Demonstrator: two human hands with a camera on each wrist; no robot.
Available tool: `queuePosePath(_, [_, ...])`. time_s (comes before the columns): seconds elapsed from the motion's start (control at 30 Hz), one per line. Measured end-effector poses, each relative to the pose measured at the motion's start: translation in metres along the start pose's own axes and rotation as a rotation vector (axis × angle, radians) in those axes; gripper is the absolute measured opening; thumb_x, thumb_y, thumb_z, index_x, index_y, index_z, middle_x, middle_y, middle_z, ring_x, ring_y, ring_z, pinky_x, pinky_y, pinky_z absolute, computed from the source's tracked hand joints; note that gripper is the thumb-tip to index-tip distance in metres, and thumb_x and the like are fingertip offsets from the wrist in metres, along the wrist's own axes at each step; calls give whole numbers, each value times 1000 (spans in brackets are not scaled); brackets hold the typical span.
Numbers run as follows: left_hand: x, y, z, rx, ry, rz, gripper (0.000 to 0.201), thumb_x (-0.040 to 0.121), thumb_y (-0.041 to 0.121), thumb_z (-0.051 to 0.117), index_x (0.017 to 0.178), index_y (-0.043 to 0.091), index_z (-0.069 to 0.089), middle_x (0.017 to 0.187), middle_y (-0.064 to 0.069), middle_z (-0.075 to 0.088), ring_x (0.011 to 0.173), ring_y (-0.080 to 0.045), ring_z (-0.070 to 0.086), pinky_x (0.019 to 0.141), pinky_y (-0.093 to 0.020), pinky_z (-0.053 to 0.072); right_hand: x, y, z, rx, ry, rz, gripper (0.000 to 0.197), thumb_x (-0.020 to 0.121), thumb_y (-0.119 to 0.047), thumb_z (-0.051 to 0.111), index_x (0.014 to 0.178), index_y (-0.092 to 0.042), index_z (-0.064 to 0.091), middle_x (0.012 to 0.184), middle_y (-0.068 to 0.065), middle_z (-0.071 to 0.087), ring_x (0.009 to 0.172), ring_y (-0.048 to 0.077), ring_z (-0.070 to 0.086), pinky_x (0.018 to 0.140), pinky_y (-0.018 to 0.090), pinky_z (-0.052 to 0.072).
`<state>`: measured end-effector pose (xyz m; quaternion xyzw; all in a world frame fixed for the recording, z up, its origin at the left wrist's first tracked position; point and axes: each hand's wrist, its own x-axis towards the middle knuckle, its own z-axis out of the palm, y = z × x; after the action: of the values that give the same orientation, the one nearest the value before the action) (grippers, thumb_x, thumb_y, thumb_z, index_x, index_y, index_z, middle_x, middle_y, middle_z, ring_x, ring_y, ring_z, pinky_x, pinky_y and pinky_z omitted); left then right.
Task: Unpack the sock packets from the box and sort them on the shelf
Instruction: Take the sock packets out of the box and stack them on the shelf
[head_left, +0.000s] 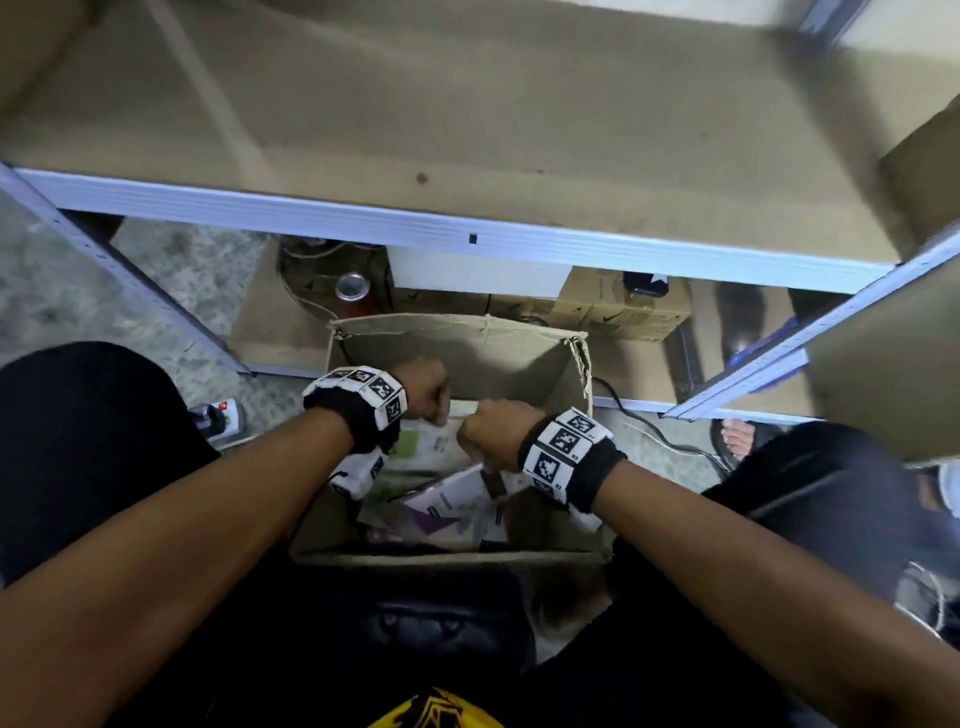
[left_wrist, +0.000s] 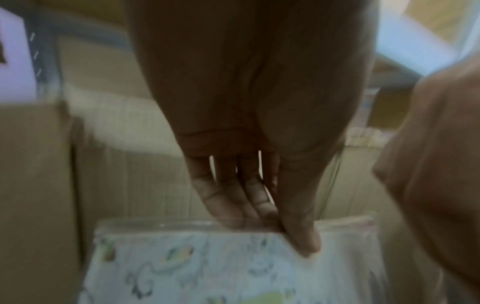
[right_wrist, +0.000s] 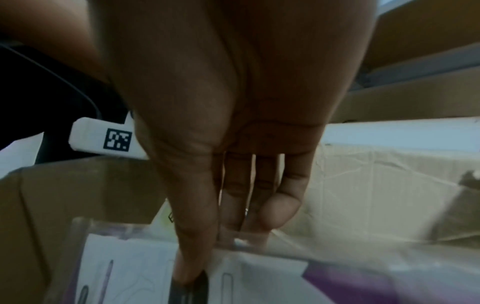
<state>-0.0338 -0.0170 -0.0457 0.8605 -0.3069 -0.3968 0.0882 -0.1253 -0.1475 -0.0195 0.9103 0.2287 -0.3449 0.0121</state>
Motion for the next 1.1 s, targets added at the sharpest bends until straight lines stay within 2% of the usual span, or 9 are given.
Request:
queuePosePath(0.2, [-61, 31, -64, 119, 90, 116, 10, 83, 7, 70, 91, 5, 77, 96, -11, 76, 92, -26, 69, 84, -33, 53, -48, 6, -47, 61, 190, 39, 11, 85, -16, 67, 96, -16, 66, 102, 7, 68, 99, 28, 61, 74, 30, 46])
queuePosePath(0.33, [-102, 46, -109, 216, 193, 166, 13, 87, 20, 73, 94, 10, 74, 94, -6, 73, 80, -17, 60, 73, -25, 44, -85, 12, -85, 80, 302, 38, 13, 84, -16, 69, 96, -12, 66, 98, 4, 70, 93, 24, 63, 75, 30, 49])
queuePosePath(0.47, [-133, 50, -153, 223, 307, 202, 18, 87, 28, 73, 90, 11, 69, 82, 0, 68, 79, -21, 60, 70, -28, 44, -118, 19, -122, 123, 425, 85, 17, 82, -20, 72, 94, -13, 62, 95, -2, 66, 86, 20, 58, 65, 25, 39])
queuePosePath(0.53, [-144, 45, -175, 147, 356, 231, 13, 88, 28, 73, 88, 17, 67, 75, 7, 63, 74, -16, 58, 66, -25, 41, -135, 24, -139, 178, 467, 97, 17, 84, -18, 71, 95, -10, 61, 99, 4, 68, 90, 23, 61, 76, 30, 47])
queuePosePath(0.7, [-160, 22, -223, -126, 490, 232, 18, 91, 20, 69, 96, 2, 67, 78, -5, 65, 72, -19, 57, 71, -31, 47, -166, 44, -175, 280, 568, 120, 8, 88, -21, 68, 89, -20, 60, 95, -1, 65, 92, 19, 61, 84, 31, 49])
queuePosePath(0.83, [-160, -6, -241, -334, 600, 144, 14, 92, 16, 67, 93, 1, 67, 65, -5, 56, 56, -16, 47, 48, -18, 41, -171, 66, -191, 554, 671, 67, 9, 91, -10, 66, 89, -15, 59, 93, 8, 67, 85, 20, 62, 78, 20, 49])
queuePosePath(0.9, [-156, -19, -239, -460, 659, 93, 15, 92, 15, 68, 94, 0, 69, 68, -8, 58, 55, -14, 49, 50, -20, 41, -170, 73, -187, 759, 739, 43, 8, 92, -2, 64, 95, -1, 57, 87, 12, 62, 76, 17, 57, 70, 15, 47])
queuePosePath(1.0, [-144, -41, -237, -698, 742, 15, 18, 93, 17, 68, 88, -1, 69, 72, -13, 60, 60, -20, 51, 57, -23, 41, -152, 85, -182, 1078, 827, 83, 10, 92, 4, 60, 96, 0, 51, 76, 10, 54, 63, 14, 49, 57, 19, 42])
queuePosePath(1.1, [-126, -60, -241, -832, 803, -83, 24, 92, 15, 68, 71, 4, 64, 56, -4, 67, 50, -16, 61, 51, -19, 48, -127, 95, -184, 1265, 879, 179, 9, 94, 4, 58, 90, 0, 51, 70, 9, 51, 61, 17, 46, 54, 21, 42])
